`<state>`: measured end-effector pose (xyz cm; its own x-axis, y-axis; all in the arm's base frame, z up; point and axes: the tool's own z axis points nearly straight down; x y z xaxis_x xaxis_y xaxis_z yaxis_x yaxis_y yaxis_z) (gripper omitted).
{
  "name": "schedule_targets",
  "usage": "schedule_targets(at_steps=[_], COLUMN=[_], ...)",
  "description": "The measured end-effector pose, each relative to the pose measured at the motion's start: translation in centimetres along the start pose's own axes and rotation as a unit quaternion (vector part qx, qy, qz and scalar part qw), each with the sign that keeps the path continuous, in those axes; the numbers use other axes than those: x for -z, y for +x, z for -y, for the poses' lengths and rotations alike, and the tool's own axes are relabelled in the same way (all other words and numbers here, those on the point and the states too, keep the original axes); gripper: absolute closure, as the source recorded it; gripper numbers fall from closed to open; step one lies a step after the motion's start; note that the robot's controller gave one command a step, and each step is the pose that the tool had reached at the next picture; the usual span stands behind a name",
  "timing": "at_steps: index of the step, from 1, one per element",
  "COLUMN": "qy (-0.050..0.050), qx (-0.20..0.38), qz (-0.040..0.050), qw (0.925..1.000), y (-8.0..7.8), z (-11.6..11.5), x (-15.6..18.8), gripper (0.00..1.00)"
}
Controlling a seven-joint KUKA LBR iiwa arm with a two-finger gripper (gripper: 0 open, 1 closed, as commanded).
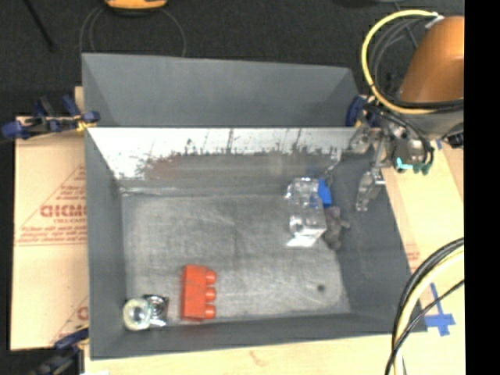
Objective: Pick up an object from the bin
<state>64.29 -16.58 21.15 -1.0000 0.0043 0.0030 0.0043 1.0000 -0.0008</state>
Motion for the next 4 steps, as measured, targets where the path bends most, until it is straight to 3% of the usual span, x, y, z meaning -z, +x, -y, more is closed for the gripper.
schedule_targets(at_steps=[1, 2, 3, 4], qy=[0.003, 0.002, 0.001, 0.005], qx=[0.063, 0.323, 0.553, 0.738], qz=[0.0136, 0.0037, 0.0050, 0.0056], qw=[0.9979, 0.9464, 0.8330, 0.6747], y=[0.3, 1.5, 0.5, 0.8], z=[-0.6, -2.2, -3.9, -6.7], x=[-10.9, -10.9, -10.8, -13.7], gripper=[0.00, 0.00, 0.00, 0.00])
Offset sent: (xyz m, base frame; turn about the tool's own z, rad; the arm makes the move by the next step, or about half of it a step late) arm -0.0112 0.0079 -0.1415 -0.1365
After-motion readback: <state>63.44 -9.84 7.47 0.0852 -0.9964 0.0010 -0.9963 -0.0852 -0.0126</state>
